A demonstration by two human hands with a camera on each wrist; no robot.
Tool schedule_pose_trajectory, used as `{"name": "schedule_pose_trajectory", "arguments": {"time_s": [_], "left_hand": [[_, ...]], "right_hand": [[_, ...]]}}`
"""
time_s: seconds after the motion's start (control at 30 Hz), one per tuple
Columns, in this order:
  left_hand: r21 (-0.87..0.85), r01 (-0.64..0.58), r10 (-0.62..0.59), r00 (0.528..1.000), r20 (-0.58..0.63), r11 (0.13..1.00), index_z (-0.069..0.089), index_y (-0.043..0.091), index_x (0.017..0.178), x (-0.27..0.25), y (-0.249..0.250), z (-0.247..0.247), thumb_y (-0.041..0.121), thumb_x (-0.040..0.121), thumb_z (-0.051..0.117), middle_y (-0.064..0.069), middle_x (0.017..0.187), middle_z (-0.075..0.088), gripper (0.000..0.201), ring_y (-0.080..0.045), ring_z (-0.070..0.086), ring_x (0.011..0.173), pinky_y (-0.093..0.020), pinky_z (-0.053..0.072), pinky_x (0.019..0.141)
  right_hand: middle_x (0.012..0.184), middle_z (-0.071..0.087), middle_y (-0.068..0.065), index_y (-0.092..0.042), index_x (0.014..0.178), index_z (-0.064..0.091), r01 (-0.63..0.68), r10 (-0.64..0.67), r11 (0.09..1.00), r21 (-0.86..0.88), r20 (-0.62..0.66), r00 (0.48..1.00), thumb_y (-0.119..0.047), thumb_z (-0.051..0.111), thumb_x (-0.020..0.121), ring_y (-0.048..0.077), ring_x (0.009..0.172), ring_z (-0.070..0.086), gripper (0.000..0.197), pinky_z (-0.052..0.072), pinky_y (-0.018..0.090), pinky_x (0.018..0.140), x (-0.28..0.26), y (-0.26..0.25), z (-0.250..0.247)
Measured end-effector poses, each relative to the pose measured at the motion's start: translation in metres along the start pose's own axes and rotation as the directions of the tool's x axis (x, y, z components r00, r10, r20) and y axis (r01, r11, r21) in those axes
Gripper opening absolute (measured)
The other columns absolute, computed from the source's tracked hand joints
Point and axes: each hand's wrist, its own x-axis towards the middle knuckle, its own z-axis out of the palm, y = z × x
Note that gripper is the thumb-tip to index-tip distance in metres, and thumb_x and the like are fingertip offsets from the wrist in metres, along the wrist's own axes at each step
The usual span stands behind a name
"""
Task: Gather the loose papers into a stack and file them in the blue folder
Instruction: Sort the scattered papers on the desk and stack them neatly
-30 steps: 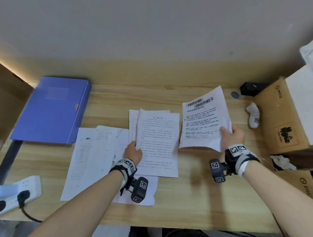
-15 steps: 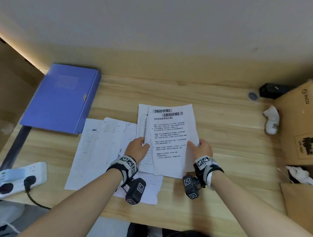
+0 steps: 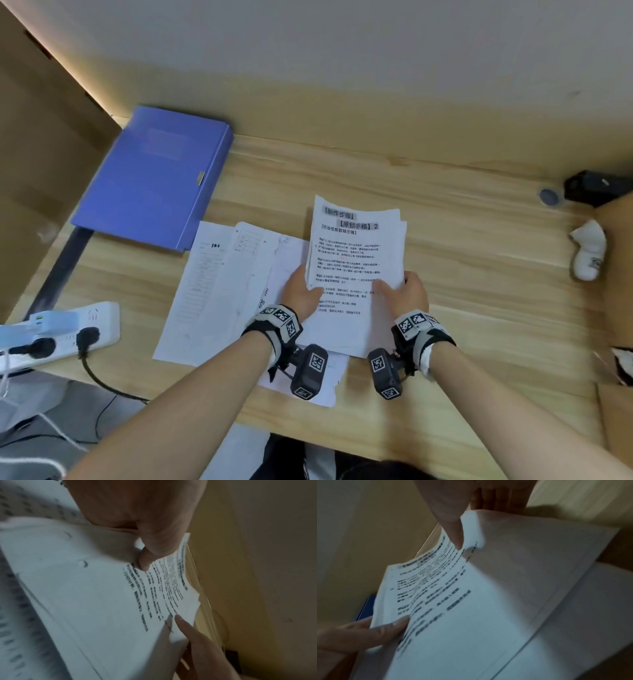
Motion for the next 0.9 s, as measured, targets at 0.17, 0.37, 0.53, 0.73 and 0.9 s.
{"name": "schedule_pose_trajectory", "arguments": {"time_s": [0.17, 0.37, 0.53, 0.73, 0.9], "left_hand": [[-0.028, -0.043, 0.046, 0.995, 0.086, 0.999, 0.044, 0.012, 0.143, -0.027, -0.015, -0.024, 0.000, 0.097, 0.046, -0.005, 0.138, 0.056, 0.047, -0.020, 0.053, 0.125, -0.025, 0.039, 0.099], [0.038, -0.033, 0.025, 0.981, 0.191, 0.999, 0.045, 0.010, 0.143, -0.042, -0.056, -0.051, 0.001, 0.096, 0.046, -0.004, 0.138, 0.056, 0.048, -0.021, 0.053, 0.125, -0.028, 0.040, 0.102], [0.081, 0.026, -0.034, 0.995, 0.097, 0.996, 0.055, 0.010, 0.125, -0.040, -0.080, -0.082, 0.011, 0.091, 0.056, -0.008, 0.116, 0.065, 0.034, -0.024, 0.063, 0.100, -0.035, 0.053, 0.089], [0.324, -0.037, 0.123, 0.961, -0.249, 0.945, 0.050, 0.006, 0.133, -0.032, -0.087, -0.156, 0.009, 0.085, 0.060, -0.012, 0.137, 0.048, 0.049, -0.029, 0.045, 0.128, -0.037, 0.038, 0.107], [0.352, 0.248, -0.106, 0.920, -0.378, 0.903, 0.051, 0.015, 0.125, -0.018, -0.102, -0.200, 0.034, 0.070, 0.067, -0.010, 0.130, 0.046, 0.060, -0.032, 0.042, 0.125, -0.047, 0.039, 0.106]], "right_hand": [[0.088, 0.063, -0.009, -0.023, 0.103, 0.055, -0.057, 0.058, 0.989, 0.134, -0.005, 0.998, -0.035, 0.070, 0.080, 0.012, 0.078, 0.062, 0.029, 0.049, 0.031, 0.070, -0.032, 0.011, 0.000], [0.070, 0.064, -0.001, -0.014, 0.078, 0.061, -0.035, 0.044, 0.987, 0.158, -0.050, 0.998, -0.024, 0.068, 0.081, 0.018, 0.063, 0.059, 0.013, 0.044, 0.026, 0.056, -0.066, 0.026, 0.028], [0.078, 0.064, 0.001, -0.011, 0.090, 0.061, -0.065, 0.081, 0.992, 0.112, -0.142, 0.987, -0.025, 0.065, 0.084, 0.023, 0.070, 0.059, 0.016, 0.042, 0.028, 0.057, -0.088, 0.033, 0.050], [0.094, 0.062, 0.003, -0.006, 0.109, 0.061, -0.045, 0.077, 0.989, 0.142, -0.234, 0.969, -0.014, 0.069, 0.083, 0.023, 0.082, 0.060, 0.028, 0.044, 0.030, 0.071, -0.103, 0.018, 0.064], [0.102, 0.067, 0.013, -0.009, 0.106, 0.066, -0.067, 0.072, 0.997, 0.027, -0.261, 0.963, -0.038, 0.066, 0.067, 0.030, 0.088, 0.066, 0.049, 0.058, 0.041, 0.072, -0.091, 0.032, 0.087]]}}
